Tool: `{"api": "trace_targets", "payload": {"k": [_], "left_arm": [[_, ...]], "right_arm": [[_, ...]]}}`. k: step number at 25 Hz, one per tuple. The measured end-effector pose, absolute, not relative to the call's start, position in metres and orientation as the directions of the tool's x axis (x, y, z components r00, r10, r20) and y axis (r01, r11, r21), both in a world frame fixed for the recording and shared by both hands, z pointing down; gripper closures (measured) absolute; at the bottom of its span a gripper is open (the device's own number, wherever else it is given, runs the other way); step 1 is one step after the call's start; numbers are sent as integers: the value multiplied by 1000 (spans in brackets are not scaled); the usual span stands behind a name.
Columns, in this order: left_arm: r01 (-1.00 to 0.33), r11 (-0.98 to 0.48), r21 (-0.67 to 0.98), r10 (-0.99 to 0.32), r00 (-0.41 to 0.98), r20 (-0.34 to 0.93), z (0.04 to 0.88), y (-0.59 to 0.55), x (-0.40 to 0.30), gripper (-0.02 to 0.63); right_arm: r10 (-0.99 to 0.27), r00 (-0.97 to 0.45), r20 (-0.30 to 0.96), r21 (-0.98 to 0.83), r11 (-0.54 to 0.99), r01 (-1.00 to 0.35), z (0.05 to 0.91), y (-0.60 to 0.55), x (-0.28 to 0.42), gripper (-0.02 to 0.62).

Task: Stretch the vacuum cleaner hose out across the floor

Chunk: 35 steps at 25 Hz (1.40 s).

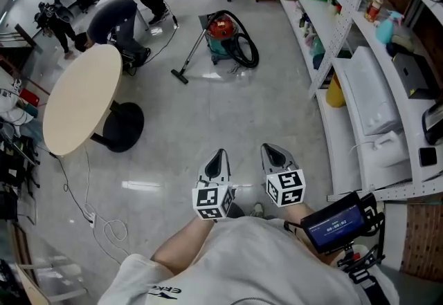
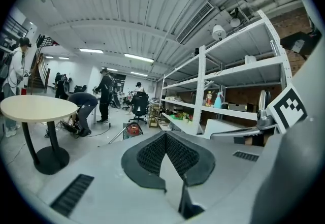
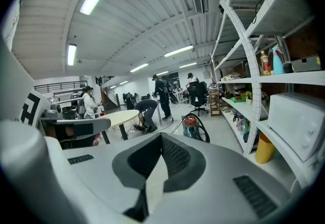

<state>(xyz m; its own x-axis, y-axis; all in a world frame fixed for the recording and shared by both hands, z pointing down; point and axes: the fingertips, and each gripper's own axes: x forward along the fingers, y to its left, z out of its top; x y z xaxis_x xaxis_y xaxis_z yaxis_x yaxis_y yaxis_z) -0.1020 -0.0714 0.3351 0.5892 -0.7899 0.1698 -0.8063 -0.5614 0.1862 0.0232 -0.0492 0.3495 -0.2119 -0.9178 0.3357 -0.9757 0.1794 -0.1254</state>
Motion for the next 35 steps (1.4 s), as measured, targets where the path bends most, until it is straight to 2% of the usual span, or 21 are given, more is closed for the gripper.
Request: {"api": "trace_targets", "payload": {"k": [8, 18, 25, 35], "left_arm": [[-817, -539, 206, -796, 574, 193, 349, -161, -102, 604], [-763, -615, 198, -750, 643, 151, 345, -303, -107, 604], [-754, -622, 211, -738, 655, 166, 354, -373, -115, 604], [-786, -584, 204, -759, 618, 204, 375, -477, -64, 604]], "right_arm": [[-910, -214, 355, -127, 180, -975, 359, -138, 29, 594], [-935, -142, 326, -80, 122, -989, 349, -274, 19, 594], [-929, -132, 345, -68, 116, -991, 354, -344, 10, 594], [-920, -162, 358, -89, 139, -986, 373, -454, 67, 594]]}}
